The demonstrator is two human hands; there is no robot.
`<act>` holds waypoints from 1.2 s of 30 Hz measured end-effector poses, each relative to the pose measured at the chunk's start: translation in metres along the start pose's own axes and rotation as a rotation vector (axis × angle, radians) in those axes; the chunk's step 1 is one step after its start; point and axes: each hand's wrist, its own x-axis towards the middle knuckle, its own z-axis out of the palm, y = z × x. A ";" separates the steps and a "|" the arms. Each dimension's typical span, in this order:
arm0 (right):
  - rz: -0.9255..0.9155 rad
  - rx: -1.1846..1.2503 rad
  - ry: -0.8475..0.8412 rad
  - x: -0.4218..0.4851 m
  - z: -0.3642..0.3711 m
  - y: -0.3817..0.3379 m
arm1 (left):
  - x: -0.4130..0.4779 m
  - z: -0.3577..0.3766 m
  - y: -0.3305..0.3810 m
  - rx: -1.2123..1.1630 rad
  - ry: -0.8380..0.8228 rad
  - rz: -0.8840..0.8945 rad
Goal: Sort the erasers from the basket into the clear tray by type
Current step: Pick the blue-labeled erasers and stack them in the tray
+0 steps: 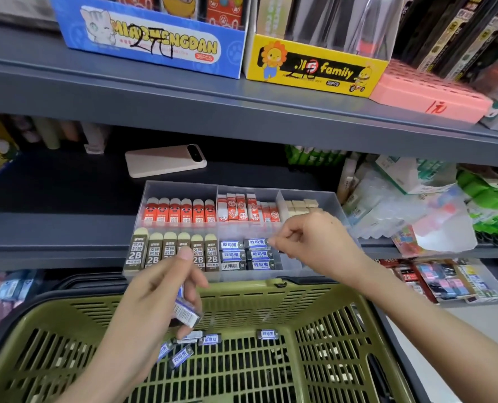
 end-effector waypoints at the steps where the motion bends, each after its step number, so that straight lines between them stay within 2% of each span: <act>1: -0.027 -0.039 0.004 0.000 0.001 0.000 | -0.001 -0.001 0.000 -0.007 -0.004 -0.003; 4: -0.154 -0.163 0.076 0.000 0.004 0.002 | -0.003 -0.002 -0.001 -0.030 -0.014 -0.005; 6: -0.191 -0.148 0.117 -0.002 0.004 0.005 | -0.004 -0.003 -0.001 -0.037 -0.023 -0.008; 9: -0.037 0.133 0.075 -0.006 -0.002 0.008 | -0.005 -0.003 -0.001 -0.025 -0.043 -0.005; 11: 0.062 0.480 -0.032 -0.011 -0.013 0.005 | -0.004 -0.001 0.001 0.023 -0.067 0.017; 13: 0.057 0.716 -0.160 -0.018 -0.024 0.001 | -0.001 0.005 0.006 0.101 -0.127 0.055; 15: 0.004 0.798 -0.258 -0.024 -0.030 -0.006 | 0.002 0.014 0.011 0.182 -0.214 0.091; 18: -0.038 0.876 -0.283 -0.029 -0.034 -0.016 | 0.006 0.028 0.015 0.253 -0.261 0.115; 21: -0.064 0.903 -0.306 -0.033 -0.039 -0.018 | 0.009 0.037 0.017 0.158 -0.258 0.055; 25: -0.074 0.778 -0.331 -0.036 -0.044 -0.012 | 0.010 0.043 0.019 0.138 -0.318 -0.028; 30: -0.169 0.696 -0.478 -0.038 -0.039 -0.020 | 0.013 0.052 0.022 0.052 -0.303 -0.147; 32: -0.182 0.690 -0.412 -0.034 -0.041 -0.021 | 0.014 0.053 0.024 -0.009 -0.278 -0.145; 34: -0.077 0.734 -0.241 -0.024 -0.044 -0.013 | 0.014 0.049 0.026 -0.079 -0.244 -0.136; 36: -0.005 0.551 -0.063 -0.009 -0.043 0.000 | 0.012 0.039 0.025 -0.080 -0.208 -0.129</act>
